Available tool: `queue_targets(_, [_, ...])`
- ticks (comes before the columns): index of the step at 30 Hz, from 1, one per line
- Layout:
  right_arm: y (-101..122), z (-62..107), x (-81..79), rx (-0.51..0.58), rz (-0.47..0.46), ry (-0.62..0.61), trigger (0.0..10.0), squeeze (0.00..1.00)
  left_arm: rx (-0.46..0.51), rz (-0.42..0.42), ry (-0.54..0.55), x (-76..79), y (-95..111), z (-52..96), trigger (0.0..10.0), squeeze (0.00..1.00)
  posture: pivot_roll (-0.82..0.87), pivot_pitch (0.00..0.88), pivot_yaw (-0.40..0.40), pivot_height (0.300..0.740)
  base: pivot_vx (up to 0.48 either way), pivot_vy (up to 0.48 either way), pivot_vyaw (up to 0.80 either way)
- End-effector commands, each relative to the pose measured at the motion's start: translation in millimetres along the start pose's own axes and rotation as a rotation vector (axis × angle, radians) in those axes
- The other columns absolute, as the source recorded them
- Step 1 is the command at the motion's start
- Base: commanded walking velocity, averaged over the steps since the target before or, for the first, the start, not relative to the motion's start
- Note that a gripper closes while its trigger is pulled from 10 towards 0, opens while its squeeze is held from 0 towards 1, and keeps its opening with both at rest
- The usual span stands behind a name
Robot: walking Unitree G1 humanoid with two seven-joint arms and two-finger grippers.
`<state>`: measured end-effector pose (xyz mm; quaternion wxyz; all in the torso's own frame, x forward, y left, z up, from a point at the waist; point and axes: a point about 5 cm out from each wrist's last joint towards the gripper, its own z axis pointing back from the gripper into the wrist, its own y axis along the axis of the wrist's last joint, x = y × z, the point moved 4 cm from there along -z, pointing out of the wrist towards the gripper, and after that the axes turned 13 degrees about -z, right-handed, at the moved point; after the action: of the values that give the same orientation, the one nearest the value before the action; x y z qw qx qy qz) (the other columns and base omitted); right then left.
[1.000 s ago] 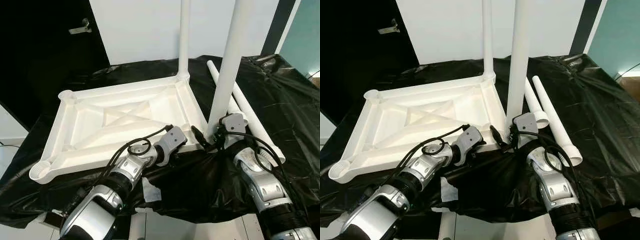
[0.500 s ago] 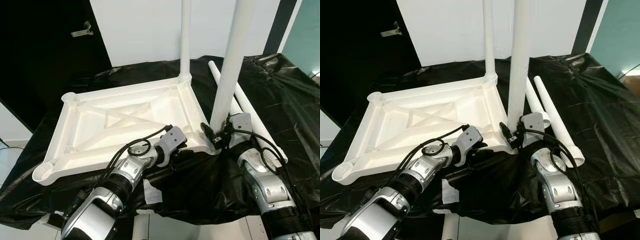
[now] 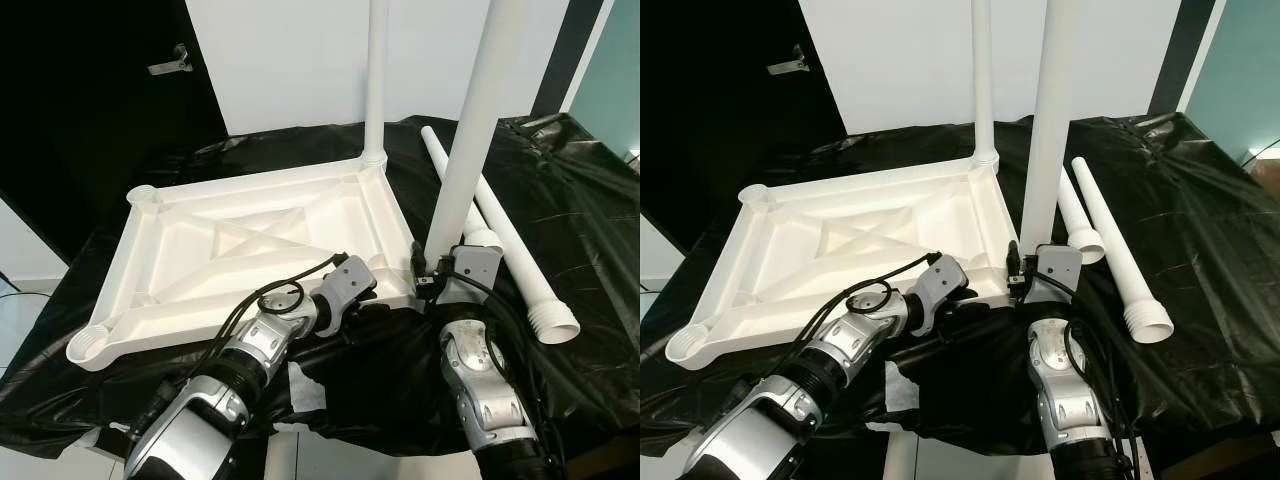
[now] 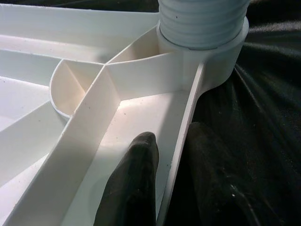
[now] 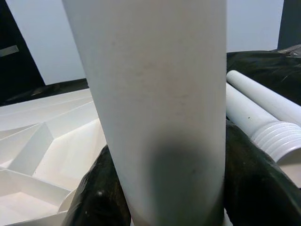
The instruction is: Building children table
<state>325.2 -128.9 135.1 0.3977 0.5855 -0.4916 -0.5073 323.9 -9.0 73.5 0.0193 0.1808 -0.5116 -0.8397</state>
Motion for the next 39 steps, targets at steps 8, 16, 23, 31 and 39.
queue_targets(8, [-12.2, 5.5, -10.5, -0.080, 0.055, 0.159, 10.0, 1.00, -0.080, 0.078, -0.201, 39.0, -29.3, -3.7, 10.0, 0.00, -0.14, 0.006, 0.070, 0.740, 0.000, 0.000, 0.00])
queue_targets(16, [7.6, 3.6, -11.3, -0.025, 0.254, 0.381, 10.0, 0.00, -0.076, 0.079, -0.203, 39.5, -28.5, -4.6, 10.0, 0.00, -0.15, 0.009, 0.070, 0.740, 0.000, 0.000, 0.00])
queue_targets(23, [6.2, -0.5, 7.3, -0.144, 0.237, 0.474, 0.0, 0.00, -0.076, 0.076, -0.206, 39.6, -28.9, -4.1, 10.0, 0.00, -0.15, 0.006, 0.071, 0.740, 0.000, 0.000, 0.00])
queue_targets(31, [-0.5, -4.6, 12.3, -0.250, 0.173, 0.501, 0.0, 0.00, -0.078, 0.071, -0.199, 36.3, -28.6, -2.9, 10.0, 0.00, -0.14, 0.006, 0.075, 0.740, 0.000, 0.000, 0.00])
queue_targets(39, [-3.8, 3.5, 4.0, -0.166, 0.069, 0.328, 0.0, 0.00, -0.078, 0.072, -0.199, 36.7, -29.1, -2.4, 10.0, 0.00, -0.14, 0.003, 0.076, 0.740, 0.000, 0.000, 0.00])
